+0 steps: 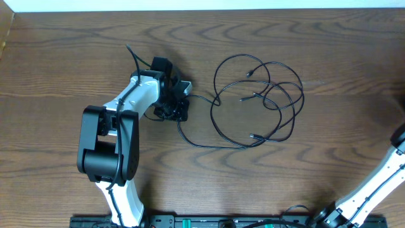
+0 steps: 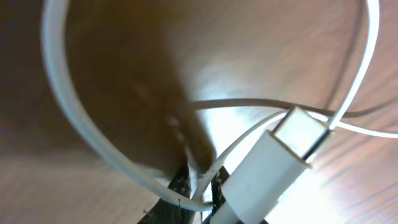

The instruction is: Untangle cables

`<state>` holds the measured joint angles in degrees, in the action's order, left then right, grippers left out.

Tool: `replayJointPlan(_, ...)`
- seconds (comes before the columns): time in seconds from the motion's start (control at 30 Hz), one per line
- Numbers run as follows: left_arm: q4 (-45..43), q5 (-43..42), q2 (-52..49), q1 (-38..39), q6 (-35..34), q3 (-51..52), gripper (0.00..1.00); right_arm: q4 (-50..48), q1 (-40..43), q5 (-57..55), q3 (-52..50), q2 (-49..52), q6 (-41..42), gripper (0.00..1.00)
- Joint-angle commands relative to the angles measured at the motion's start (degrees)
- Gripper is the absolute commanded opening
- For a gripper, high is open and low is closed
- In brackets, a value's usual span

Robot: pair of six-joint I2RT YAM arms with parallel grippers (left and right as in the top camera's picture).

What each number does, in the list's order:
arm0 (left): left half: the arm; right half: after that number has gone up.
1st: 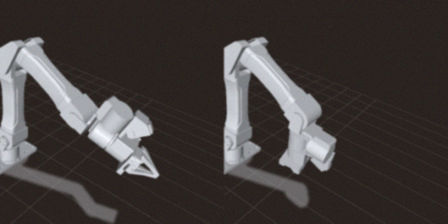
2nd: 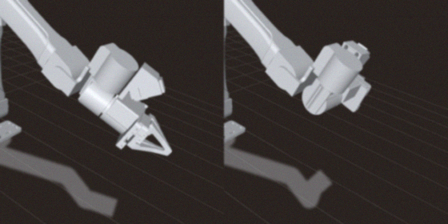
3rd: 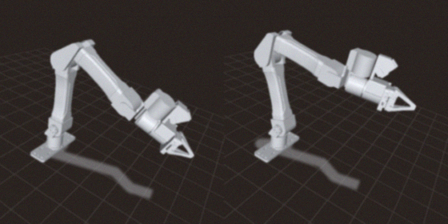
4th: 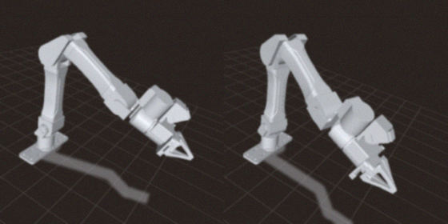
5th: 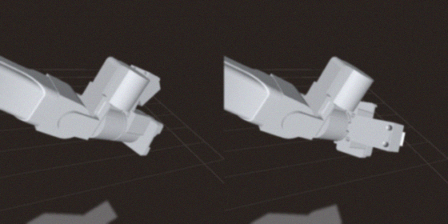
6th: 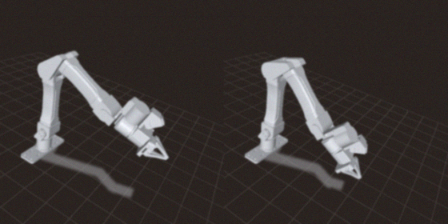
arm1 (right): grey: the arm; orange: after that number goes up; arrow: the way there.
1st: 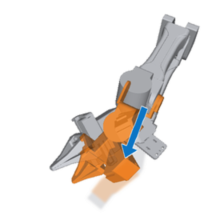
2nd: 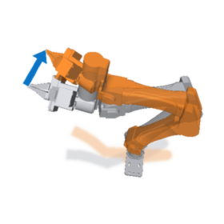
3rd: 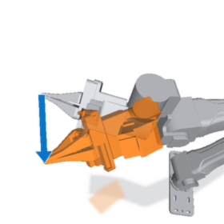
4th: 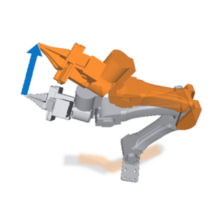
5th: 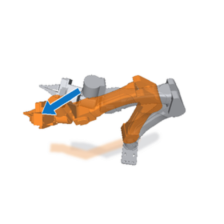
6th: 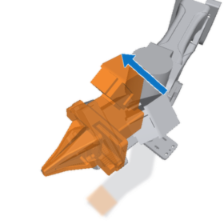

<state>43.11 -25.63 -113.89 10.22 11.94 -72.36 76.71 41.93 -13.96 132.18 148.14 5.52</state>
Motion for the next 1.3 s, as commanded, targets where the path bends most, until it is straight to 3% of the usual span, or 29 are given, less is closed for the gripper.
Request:
replayJointPlan(0.0, 0.13, -0.74, 0.46, -0.13, -0.31, 0.04, 0.07, -1.16, 2.67, -0.24, -0.68, 1.18, 0.9, 0.1)
replayJointPlan(0.5, -0.15, -0.74, 0.46, -0.13, -0.31, 0.04, 0.07, -5.95, 11.78, 0.7, -0.61, 1.18, 4.31, 0.17)
replayJointPlan(0.57, -0.42, -0.74, 0.46, -0.13, -0.31, 0.04, 0.08, -6.27, 12.39, 3.58, -0.61, 1.16, 4.28, 0.28)
replayJointPlan(0.7, -0.55, -0.74, 0.46, -0.13, -1.11, 0.04, 0.08, -6.49, 12.61, 9.64, -0.59, 1.16, 3.32, 0.72)
replayJointPlan(0.8, -0.52, -0.74, 0.46, -0.13, -1.62, 0.04, 0.08, -6.4, 12.02, 13.44, -0.46, 1.11, 2.71, 0.95)
replayJointPlan(0.87, -0.52, -0.74, 0.46, -0.13, -1.6, 0.04, 0.07, -5.88, 11.28, 15.23, 0.37, 1.11, 2.1, 0.99)
replayJointPlan(1.27, -0.52, -0.74, 0.46, -0.13, -1.57, 0.04, 0.08, 1.75, 4.13, 14.05, 17.55, -2.62, 1.7, 0.99)
